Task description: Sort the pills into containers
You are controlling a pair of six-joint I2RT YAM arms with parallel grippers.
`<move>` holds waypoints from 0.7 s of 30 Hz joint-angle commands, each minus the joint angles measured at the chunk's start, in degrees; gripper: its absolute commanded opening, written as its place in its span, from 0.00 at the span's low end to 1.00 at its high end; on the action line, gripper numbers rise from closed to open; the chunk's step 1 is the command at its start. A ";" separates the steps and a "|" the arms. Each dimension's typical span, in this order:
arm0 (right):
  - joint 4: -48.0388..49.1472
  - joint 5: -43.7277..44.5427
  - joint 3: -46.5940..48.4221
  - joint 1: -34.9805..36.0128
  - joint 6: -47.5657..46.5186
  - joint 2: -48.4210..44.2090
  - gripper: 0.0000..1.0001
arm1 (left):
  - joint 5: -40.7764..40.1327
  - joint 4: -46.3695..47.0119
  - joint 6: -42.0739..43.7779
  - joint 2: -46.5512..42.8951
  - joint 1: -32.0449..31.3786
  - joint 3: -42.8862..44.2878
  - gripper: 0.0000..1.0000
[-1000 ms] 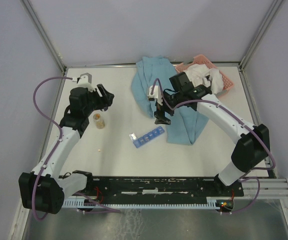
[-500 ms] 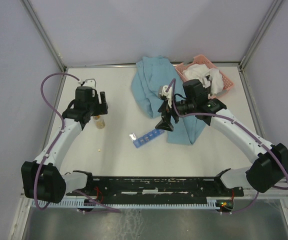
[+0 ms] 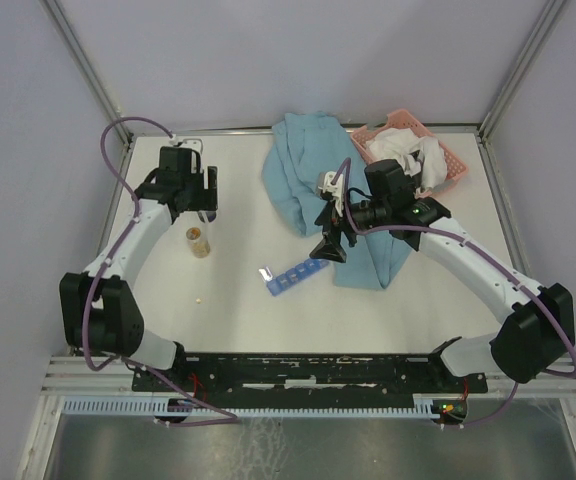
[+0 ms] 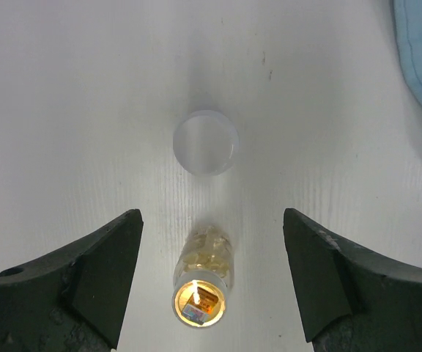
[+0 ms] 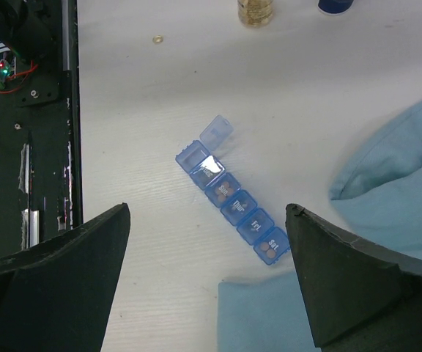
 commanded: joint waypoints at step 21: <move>0.99 -1.22 0.23 -0.14 -1.25 1.42 0.95 | 1.02 -6.53 4.01 21.50 2.10 18.60 0.67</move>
